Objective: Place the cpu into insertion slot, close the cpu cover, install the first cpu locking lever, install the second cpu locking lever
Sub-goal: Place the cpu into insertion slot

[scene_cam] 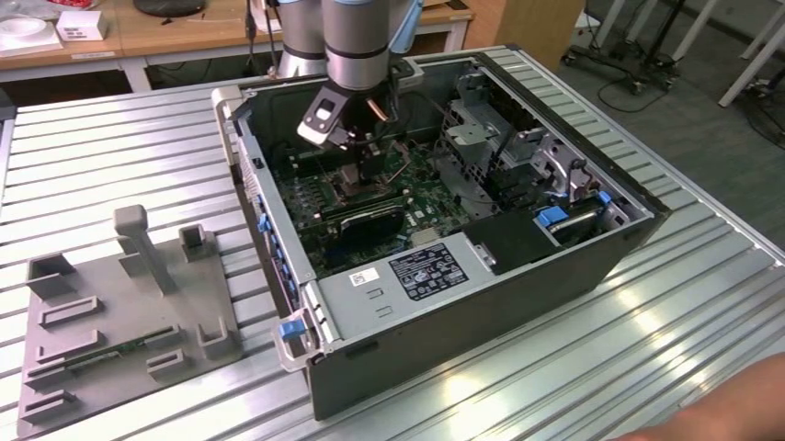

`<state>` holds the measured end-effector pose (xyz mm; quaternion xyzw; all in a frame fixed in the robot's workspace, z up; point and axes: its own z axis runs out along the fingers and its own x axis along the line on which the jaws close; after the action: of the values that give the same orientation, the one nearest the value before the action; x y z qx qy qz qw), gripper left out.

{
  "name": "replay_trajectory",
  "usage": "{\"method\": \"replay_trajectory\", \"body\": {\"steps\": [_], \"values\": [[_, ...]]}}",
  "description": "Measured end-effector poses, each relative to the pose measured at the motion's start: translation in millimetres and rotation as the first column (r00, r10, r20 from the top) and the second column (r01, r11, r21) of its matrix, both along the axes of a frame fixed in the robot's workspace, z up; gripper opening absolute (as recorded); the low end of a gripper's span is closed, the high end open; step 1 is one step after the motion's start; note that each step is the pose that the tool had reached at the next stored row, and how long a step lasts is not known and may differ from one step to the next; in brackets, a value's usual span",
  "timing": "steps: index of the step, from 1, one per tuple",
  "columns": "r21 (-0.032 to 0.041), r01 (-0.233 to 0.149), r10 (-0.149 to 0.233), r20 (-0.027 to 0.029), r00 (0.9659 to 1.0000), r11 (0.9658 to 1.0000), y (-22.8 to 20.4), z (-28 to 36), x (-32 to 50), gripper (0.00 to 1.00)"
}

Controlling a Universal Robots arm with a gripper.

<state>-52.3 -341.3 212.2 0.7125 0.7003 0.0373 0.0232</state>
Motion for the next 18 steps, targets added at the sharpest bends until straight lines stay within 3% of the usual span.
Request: {"method": "replay_trajectory", "body": {"steps": [4, 18], "values": [[-0.0001, -0.001, 0.001, -0.0001, 1.0000, 1.0000, 1.8, -2.6, 0.1, 0.54], [-0.0002, -0.004, 0.004, -0.0008, 1.0000, 1.0000, 1.8, -8.3, 0.0, 0.54]]}}
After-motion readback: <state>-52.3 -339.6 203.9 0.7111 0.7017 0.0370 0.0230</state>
